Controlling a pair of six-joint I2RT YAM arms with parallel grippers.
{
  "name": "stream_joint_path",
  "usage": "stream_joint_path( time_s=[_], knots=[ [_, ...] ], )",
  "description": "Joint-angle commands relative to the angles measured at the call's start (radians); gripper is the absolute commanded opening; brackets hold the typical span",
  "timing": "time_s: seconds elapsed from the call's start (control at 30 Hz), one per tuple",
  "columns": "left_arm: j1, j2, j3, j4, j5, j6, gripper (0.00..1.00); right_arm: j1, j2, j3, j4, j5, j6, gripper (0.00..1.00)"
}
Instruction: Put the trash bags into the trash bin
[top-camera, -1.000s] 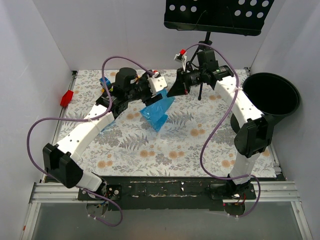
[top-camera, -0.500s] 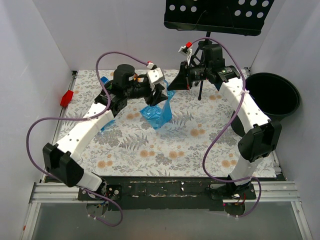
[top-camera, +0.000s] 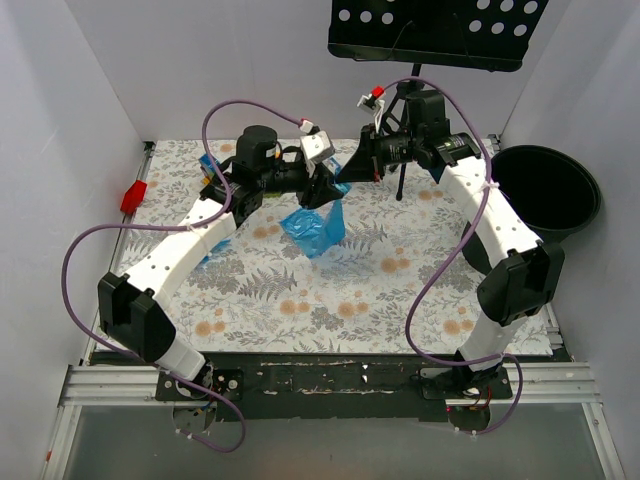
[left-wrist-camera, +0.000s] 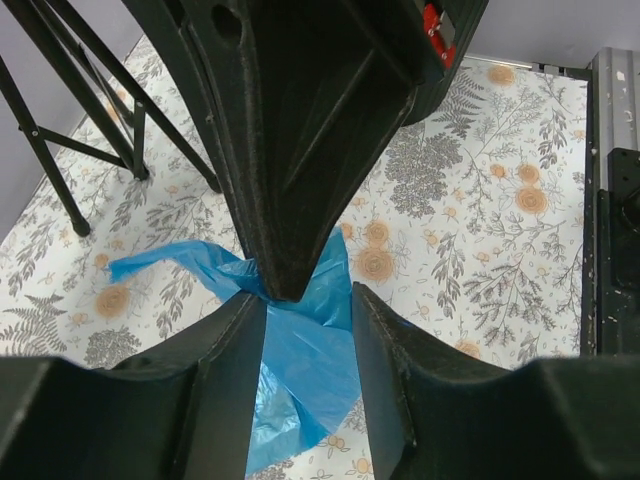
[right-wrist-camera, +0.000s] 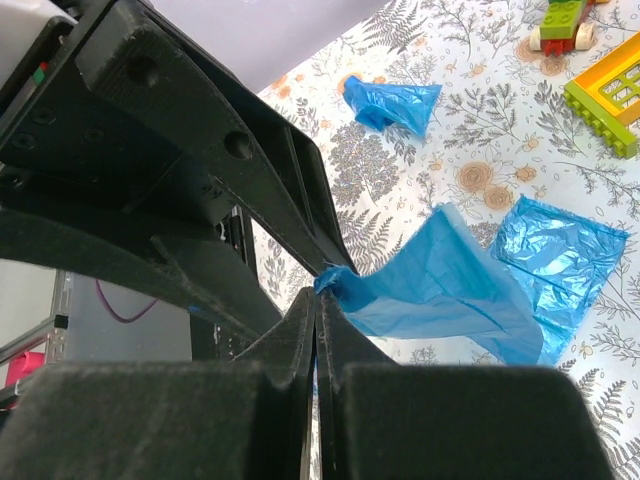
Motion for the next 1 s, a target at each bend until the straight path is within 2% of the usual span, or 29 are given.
stream_joint_path(
  time_s=[0.0, 0.3, 0.57, 0.97],
  knots=[
    [0.001, -0.027, 0.036, 0.029, 0.04, -0.009, 0.34, 0.001, -0.047, -0.005, 0.013, -0.007, -0.006, 0.01],
    [0.005, -0.006, 0.054, 0.014, 0.064, -0.003, 0.0, 0.001, -0.041, -0.004, -0.002, -0.001, -0.002, 0.01],
    [0.067, -0.04, 0.045, 0.041, 0.132, -0.101, 0.0, -0.052, -0.064, -0.043, -0.07, 0.047, 0.003, 0.01],
    [0.074, -0.084, -0.032, 0.13, 0.135, -0.21, 0.0, -0.069, -0.118, -0.131, -0.059, 0.055, -0.049, 0.01]
  ],
)
